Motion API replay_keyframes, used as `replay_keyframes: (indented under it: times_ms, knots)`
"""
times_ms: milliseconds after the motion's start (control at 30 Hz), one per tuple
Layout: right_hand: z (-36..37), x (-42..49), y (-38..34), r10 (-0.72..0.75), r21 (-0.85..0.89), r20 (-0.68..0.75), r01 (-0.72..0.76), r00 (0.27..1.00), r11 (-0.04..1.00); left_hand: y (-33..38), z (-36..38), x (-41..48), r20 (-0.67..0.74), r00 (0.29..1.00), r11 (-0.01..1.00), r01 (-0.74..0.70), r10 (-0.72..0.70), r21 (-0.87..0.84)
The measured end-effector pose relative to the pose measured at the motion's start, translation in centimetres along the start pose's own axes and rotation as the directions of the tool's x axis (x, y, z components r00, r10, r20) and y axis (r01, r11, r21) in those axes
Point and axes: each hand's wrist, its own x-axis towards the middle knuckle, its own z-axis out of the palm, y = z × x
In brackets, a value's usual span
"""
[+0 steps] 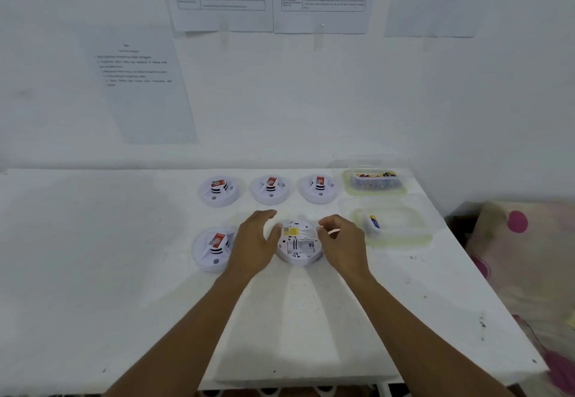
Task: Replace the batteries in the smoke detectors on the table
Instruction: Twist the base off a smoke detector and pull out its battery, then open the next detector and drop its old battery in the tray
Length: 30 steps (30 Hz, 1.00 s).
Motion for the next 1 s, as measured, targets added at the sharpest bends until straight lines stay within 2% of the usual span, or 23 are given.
replay_keyframes:
  times_ms: [67,133,200,267,333,400,433,500,533,567,600,633,700,800,1000]
  knots:
    - [0.4,-0.4,-0.8,-0.058,-0.02,-0.031,0.057,0.998,0.998,-0.9,-2.0,0.1,0.023,0.991,0.979,-0.137,0.135,0.152]
    - [1.0,-0.8,-1.8,-0.115,-0.024,-0.039,0.114,0.993,0.993,-2.7,-3.7,0.1,0.069,0.976,0.91,-0.219,0.208,0.351]
    - [1.9,-1.2,-2.8,-0.162,-0.033,-0.02,0.161,0.987,0.986,-4.6,-5.1,-0.5,0.164,0.98,0.851,-0.178,0.11,0.494]
    - [2.9,-1.7,-3.7,-0.191,-0.024,0.012,0.191,0.981,0.981,-6.3,-6.1,-1.2,0.243,0.97,0.836,-0.136,0.004,0.531]
    - [4.0,-2.3,-4.4,-0.205,-0.006,0.048,0.206,0.978,0.979,-7.4,-6.8,-1.7,0.269,0.963,0.866,-0.158,0.028,0.474]
    - [5.0,-2.9,-5.1,-0.206,0.017,0.087,0.206,0.975,0.978,-7.6,-7.3,-1.8,0.236,0.968,0.918,-0.167,0.084,0.359]
    - [5.5,-3.2,-5.4,-0.2,0.033,0.11,0.198,0.974,0.98,-7.4,-7.5,-1.7,0.191,0.978,0.961,-0.128,0.081,0.244]
    - [6.7,-3.7,-6.1,-0.186,0.063,0.162,0.178,0.969,0.982,-6.3,-8.2,-1.4,0.12,0.99,0.99,0.092,-0.079,-0.106]
    - [7.3,-3.9,-6.4,-0.188,0.075,0.183,0.177,0.965,0.981,-5.6,-8.7,-1.4,0.135,0.97,0.917,0.234,-0.201,-0.322]
    - [7.9,-4.1,-6.8,-0.198,0.084,0.197,0.185,0.96,0.979,-5.1,-9.1,-1.3,0.195,0.931,0.769,0.364,-0.307,-0.526]
    - [8.6,-4.4,-7.2,-0.212,0.095,0.204,0.197,0.956,0.976,-4.9,-9.4,-1.3,0.284,0.881,0.591,0.466,-0.378,-0.659]
    - [9.3,-4.7,-7.7,-0.229,0.107,0.205,0.211,0.952,0.972,-4.9,-9.6,-1.4,0.376,0.844,0.438,0.524,-0.383,-0.73]
    - [10.6,-5.3,-8.5,-0.257,0.125,0.191,0.237,0.947,0.964,-4.8,-9.9,-1.7,0.472,0.803,0.243,0.57,-0.364,-0.784]
    - [12.3,-6.2,-9.5,-0.256,0.089,0.128,0.246,0.958,0.965,-4.8,-10.0,-2.0,0.502,0.787,0.125,0.573,-0.358,-0.81]
    - [13.9,-7.7,-10.4,-0.251,0.071,0.11,0.244,0.962,0.967,-5.9,-10.8,-1.9,0.537,0.774,0.075,0.59,-0.335,-0.804]
